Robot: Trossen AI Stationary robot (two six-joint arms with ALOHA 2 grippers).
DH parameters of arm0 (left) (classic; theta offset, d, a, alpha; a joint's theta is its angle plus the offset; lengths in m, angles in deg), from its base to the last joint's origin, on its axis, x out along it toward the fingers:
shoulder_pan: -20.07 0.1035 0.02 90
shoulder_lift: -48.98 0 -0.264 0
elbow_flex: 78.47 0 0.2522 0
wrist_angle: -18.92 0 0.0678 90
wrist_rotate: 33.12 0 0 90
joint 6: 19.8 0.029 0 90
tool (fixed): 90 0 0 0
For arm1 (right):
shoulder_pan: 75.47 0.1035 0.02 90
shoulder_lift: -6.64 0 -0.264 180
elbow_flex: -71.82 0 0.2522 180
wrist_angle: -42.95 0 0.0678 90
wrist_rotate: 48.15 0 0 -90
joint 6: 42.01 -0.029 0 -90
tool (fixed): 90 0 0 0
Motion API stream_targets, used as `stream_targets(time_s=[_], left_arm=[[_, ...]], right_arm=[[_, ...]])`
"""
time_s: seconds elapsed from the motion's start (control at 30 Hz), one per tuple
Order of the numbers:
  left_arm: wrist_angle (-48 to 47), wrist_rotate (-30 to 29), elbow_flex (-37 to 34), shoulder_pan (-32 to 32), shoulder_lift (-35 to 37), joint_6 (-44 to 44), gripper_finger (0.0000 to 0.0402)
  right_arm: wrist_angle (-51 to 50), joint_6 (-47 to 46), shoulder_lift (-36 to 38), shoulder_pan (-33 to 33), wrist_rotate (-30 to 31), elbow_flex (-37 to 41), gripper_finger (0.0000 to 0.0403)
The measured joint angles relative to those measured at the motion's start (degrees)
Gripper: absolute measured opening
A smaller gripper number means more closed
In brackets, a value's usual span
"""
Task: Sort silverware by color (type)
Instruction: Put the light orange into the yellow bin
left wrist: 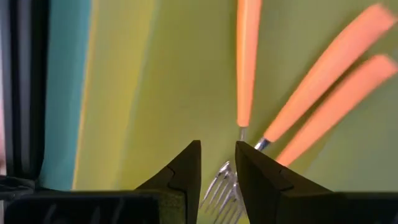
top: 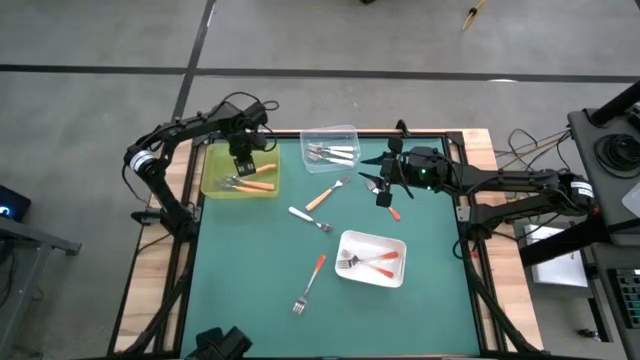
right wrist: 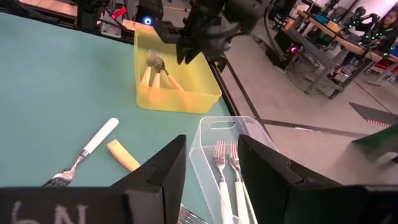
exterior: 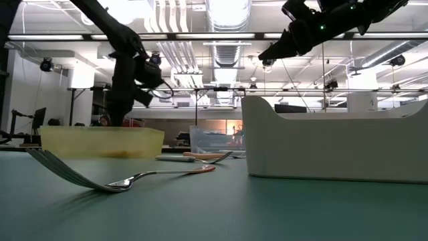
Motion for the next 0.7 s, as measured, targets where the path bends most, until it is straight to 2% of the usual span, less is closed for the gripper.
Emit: stream_targets(time_s=[0.1, 0.17, 0.4, 0.6, 0.7], left_arm=[[0.0, 6.0, 0.0, -0.4, 2.7, -0.4, 0.0077], [0.3, 7.7, -0.4, -1.4, 4.2, -0.4, 0.0070], [4.7, 5.5, -7.2, -2.8, 7.5, 1.3, 0.0005], [5.2, 3.0, -10.4, -2.7, 6.9, 0.5, 0.0003], [5.6, 2.5, -11.5, -2.5, 6.7, 0.6, 0.0001]], right_arm=[[-0.3, -0.3, 0.0, 0.0, 0.0, 0.0, 0.0137], [-0.9, -0.4, 0.0, 0.0, 0.0, 0.0, 0.0137], [-1.9, -0.8, -0.9, 0.0, 0.5, 0.0, 0.0137], [-1.8, -0.1, -2.9, -0.3, 0.7, 0.0, 0.0137], [-1.1, 0.0, -4.3, -0.5, 2.8, 0.0, 0.0137]])
